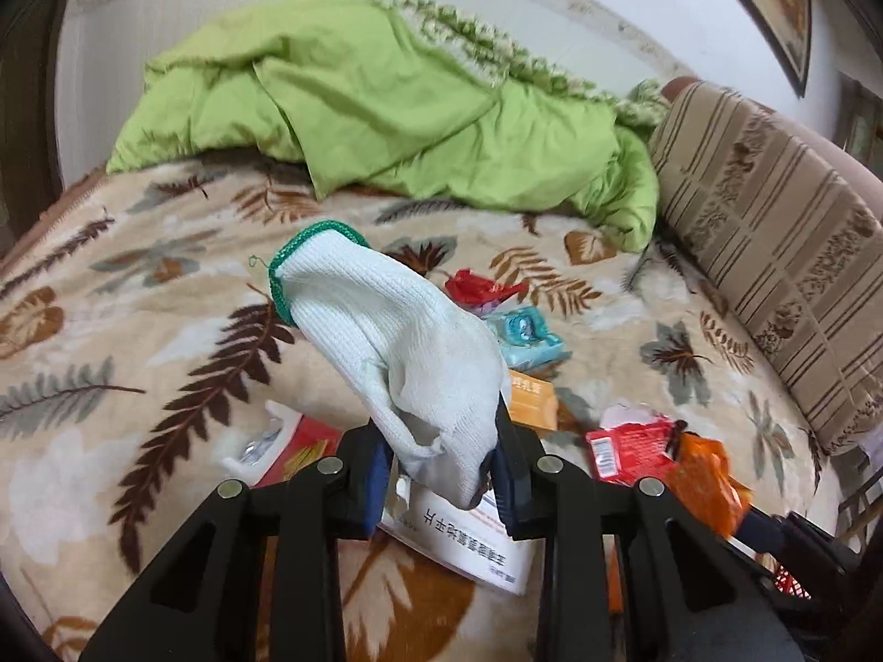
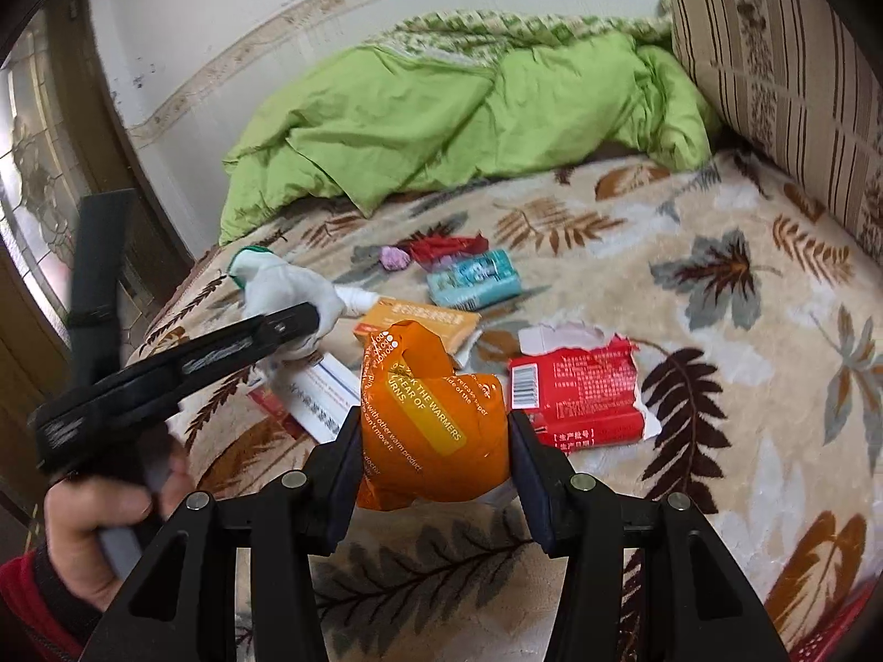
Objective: Collect trash
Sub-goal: 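Lift the sock and orange bag and hold them above the bed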
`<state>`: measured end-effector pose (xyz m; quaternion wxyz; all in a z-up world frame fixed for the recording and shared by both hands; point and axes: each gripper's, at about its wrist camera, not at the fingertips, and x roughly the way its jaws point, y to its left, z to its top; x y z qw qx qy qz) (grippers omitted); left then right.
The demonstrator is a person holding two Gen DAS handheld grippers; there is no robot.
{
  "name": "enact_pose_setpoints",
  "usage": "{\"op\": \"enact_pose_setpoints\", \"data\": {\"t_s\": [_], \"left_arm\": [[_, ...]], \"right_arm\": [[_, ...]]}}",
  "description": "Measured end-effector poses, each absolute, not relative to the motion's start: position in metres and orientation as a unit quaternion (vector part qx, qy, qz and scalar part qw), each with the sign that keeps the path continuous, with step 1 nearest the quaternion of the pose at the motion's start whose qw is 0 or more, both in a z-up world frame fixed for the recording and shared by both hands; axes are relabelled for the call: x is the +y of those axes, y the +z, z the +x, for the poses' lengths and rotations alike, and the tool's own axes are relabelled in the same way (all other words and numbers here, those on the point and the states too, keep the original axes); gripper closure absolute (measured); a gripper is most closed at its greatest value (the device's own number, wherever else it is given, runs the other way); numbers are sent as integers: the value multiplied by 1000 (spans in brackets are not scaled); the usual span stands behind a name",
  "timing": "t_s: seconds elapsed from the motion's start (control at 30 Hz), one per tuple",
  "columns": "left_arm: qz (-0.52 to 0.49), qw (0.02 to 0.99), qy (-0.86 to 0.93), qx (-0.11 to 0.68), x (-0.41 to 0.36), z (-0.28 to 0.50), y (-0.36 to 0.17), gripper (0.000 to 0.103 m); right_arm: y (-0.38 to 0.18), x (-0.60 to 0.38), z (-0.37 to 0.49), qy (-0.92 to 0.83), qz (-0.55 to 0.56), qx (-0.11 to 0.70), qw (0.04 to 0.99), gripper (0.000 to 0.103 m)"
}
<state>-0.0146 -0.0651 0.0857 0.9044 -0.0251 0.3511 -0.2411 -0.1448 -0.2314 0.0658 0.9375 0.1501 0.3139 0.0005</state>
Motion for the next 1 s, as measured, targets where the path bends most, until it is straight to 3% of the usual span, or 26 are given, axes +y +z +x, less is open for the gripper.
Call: {"op": "enact_pose_setpoints", "data": {"t_s": [0.53,0.63,1.0], "left_arm": [[-95,909,-233,334,-1,-29,127,71],[-105,906,-225,342,14,-26,127,66],[-94,914,-187,347,60,-40,108,70]], "right_arm": [[71,-224,-173,8,150,292,945,50],[71,-224,-174,8,149,291,945,50],[70,-227,-175,15,159,290,943,50]]}}
